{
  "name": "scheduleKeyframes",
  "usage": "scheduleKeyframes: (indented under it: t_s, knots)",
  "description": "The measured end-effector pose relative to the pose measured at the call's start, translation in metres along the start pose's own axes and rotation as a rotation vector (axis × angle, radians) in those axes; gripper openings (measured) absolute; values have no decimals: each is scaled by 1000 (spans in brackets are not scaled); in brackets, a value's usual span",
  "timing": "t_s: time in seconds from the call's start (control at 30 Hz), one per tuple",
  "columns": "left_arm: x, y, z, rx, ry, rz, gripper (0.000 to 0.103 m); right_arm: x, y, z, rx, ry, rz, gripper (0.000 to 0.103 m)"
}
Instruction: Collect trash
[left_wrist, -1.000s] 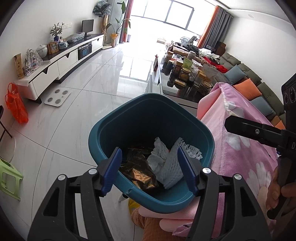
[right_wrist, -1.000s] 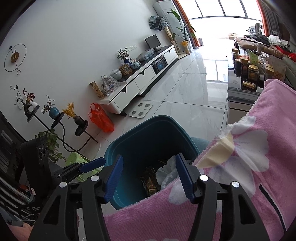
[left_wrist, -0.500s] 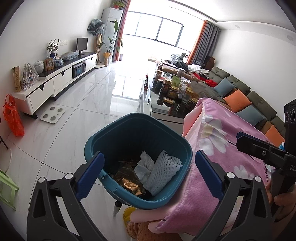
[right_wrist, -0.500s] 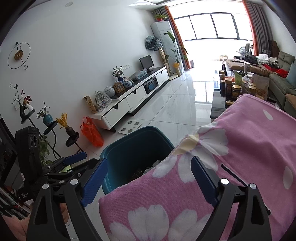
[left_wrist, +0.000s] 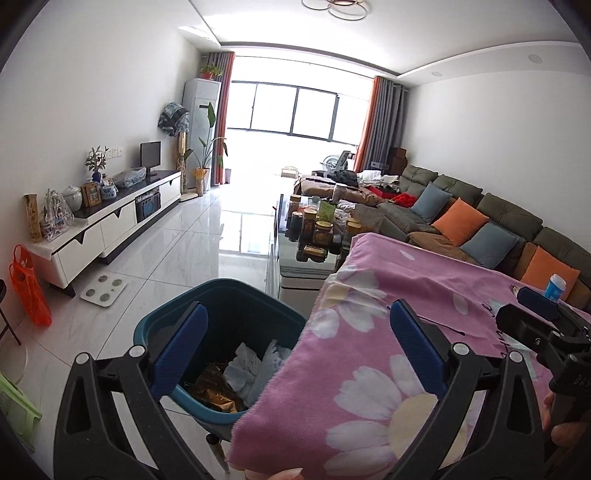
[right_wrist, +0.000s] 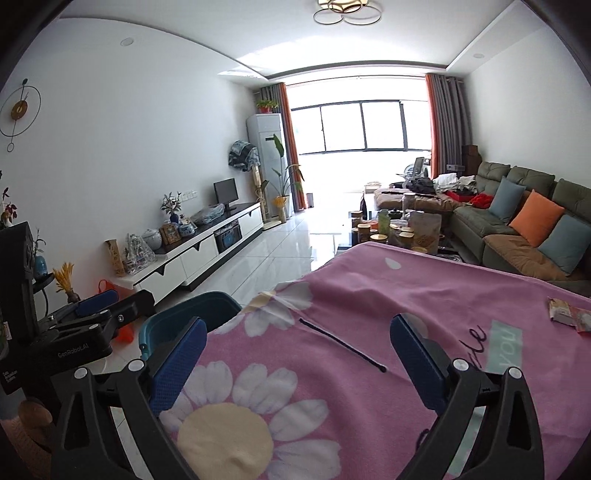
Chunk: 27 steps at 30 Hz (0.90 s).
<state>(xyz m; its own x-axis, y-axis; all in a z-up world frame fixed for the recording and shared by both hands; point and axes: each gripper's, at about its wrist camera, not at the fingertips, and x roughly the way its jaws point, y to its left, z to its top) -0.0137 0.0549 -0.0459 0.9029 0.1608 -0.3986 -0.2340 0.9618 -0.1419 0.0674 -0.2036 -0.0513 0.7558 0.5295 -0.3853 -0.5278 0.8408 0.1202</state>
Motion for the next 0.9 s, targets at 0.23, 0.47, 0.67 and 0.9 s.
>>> scheduleKeyframes:
  t_s: [0.23,0.47,0.67,0.9]
  knots:
    - [4,-53,0,52,-30,-79,97,-37,-32,-13,15,-61,-158,96]
    - [5,-100,-5,125,-81,-129,97,-66,-53,-25,37,-101,-259,96]
    - [4,-126,-8,164,-115,-144,97,-79,-67,-27,64,-122,-299,96]
    - [0,-139,-10,180,-143,-141,97,-90,-76,-29,74,-142,-336,96]
